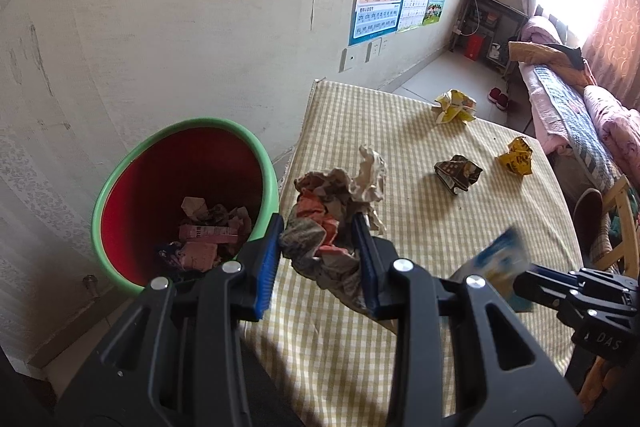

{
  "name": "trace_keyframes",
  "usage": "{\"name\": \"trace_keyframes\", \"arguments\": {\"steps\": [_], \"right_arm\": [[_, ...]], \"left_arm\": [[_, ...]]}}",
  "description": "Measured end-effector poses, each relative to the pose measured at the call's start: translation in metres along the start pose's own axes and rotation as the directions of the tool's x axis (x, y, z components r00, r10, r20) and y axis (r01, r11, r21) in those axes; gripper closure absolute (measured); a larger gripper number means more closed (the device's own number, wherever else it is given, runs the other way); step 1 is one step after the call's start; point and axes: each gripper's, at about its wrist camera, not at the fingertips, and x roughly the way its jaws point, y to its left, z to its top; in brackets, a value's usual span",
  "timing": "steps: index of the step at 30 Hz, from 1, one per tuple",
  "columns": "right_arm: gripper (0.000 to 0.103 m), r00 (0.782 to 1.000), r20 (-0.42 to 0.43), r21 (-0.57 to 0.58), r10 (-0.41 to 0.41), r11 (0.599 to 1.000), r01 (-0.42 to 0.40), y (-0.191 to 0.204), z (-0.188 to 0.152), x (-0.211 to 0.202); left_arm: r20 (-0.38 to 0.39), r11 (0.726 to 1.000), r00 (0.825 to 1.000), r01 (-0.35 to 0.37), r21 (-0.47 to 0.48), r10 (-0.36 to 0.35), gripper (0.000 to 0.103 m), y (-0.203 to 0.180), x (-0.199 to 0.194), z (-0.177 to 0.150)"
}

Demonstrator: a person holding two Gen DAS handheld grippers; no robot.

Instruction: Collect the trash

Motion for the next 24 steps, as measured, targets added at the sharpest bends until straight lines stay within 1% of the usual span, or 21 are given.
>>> {"name": "trace_keyframes", "arguments": {"steps": [5,8,9,10,12,13,14,16,19,21,24], "right_arm": [[0.084,1.000,0.005,-0.002,-0.004,1.000,0.004,0.000,0.000,-0.002],[0.083,1.000,-0.013,0.006,-0.013,1.000,0.013,-0.004,-0.003,0.001],[0.080,1.000,-0.020,0.012,-0.018,1.000,0.018,-0.006,-0.004,0.003],[0.066,0.999,-0.035,0.024,-0.027,0.999,0.028,-0.010,-0.006,0.007],[0.046,0.998,-0.055,0.050,-0.034,0.998,0.036,-0.017,-0.010,0.012],[0.043,0.997,-0.069,0.067,-0.036,0.997,0.040,-0.021,-0.012,0.017],[0.043,0.996,-0.081,0.079,-0.033,0.996,0.039,-0.023,-0.014,0.020],[0.037,0.993,-0.116,0.113,-0.015,0.993,0.028,-0.029,-0.017,0.031],[0.035,0.985,-0.169,0.167,0.023,0.986,0.005,-0.032,-0.023,0.050],[0.034,0.982,-0.189,0.170,0.025,0.985,0.007,-0.030,-0.026,0.060],[0.034,0.977,-0.214,0.147,0.004,0.989,0.029,-0.026,-0.029,0.074]], "left_arm": [[0.002,1.000,1.000,-0.002,0.013,0.002,0.069,-0.002,-0.001,-0.001],[0.003,1.000,1.000,-0.002,0.013,0.002,0.069,-0.002,-0.002,-0.001],[0.002,1.000,1.000,-0.002,0.013,0.002,0.069,-0.002,-0.002,-0.001],[0.002,1.000,1.000,-0.003,0.013,0.003,0.069,-0.002,-0.001,-0.001],[-0.002,1.000,1.000,-0.001,0.010,0.001,0.069,-0.002,-0.001,-0.001],[-0.005,1.000,1.000,-0.001,0.009,0.001,0.069,-0.002,0.000,-0.001],[-0.008,1.000,1.000,-0.001,0.009,0.001,0.069,-0.002,0.001,-0.001],[-0.013,1.000,1.000,-0.001,0.007,0.001,0.069,-0.002,0.003,-0.001],[-0.019,1.000,1.000,-0.001,0.007,0.001,0.069,-0.001,0.005,-0.002],[-0.022,1.000,1.000,-0.001,0.006,0.001,0.069,0.000,0.006,-0.002],[-0.026,1.000,1.000,0.001,0.002,-0.001,0.069,0.002,0.008,-0.003]]}}
